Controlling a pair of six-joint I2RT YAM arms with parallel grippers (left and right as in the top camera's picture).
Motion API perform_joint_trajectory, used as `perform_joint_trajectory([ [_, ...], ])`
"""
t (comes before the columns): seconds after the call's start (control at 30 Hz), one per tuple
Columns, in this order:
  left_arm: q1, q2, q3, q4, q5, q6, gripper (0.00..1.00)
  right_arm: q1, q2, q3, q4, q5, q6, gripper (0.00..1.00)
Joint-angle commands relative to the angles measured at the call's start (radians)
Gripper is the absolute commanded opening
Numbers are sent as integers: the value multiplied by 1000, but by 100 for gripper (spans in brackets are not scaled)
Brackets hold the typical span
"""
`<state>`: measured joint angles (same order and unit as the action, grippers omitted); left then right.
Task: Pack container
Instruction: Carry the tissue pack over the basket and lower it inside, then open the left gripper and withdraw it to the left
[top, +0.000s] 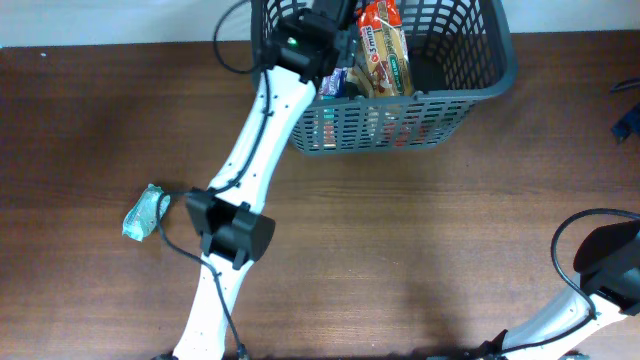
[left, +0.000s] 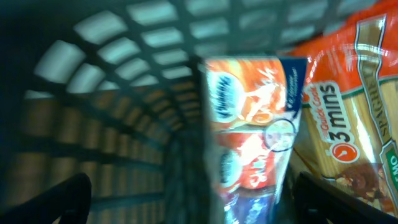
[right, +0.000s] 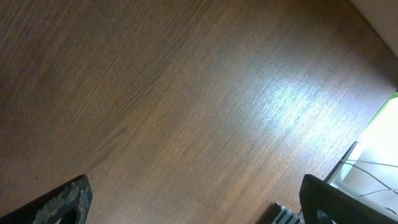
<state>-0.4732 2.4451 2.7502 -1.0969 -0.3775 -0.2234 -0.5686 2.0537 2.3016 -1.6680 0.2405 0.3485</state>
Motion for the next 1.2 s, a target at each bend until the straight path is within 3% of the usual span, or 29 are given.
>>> perform_joint_trajectory([
  [0.0, 23, -201, 63, -28, -72, 20, 98, 0, 1, -5, 4, -5, 12, 99],
  [0.43, 54, -441, 63, -289, -170, -13, 99, 0, 1, -5, 4, -5, 12, 99],
  [0.73, 226, -482, 63, -577, -169, -488, 99, 0, 1, -5, 3, -5, 12, 99],
  [0.97, 380, -482, 60, -591, -32, -649, 99, 0, 1, -5, 4, -5, 12, 99],
  [1.17, 505, -482, 11, -591, 80, -998, 99, 0, 1, -5, 4, -5, 12, 99],
])
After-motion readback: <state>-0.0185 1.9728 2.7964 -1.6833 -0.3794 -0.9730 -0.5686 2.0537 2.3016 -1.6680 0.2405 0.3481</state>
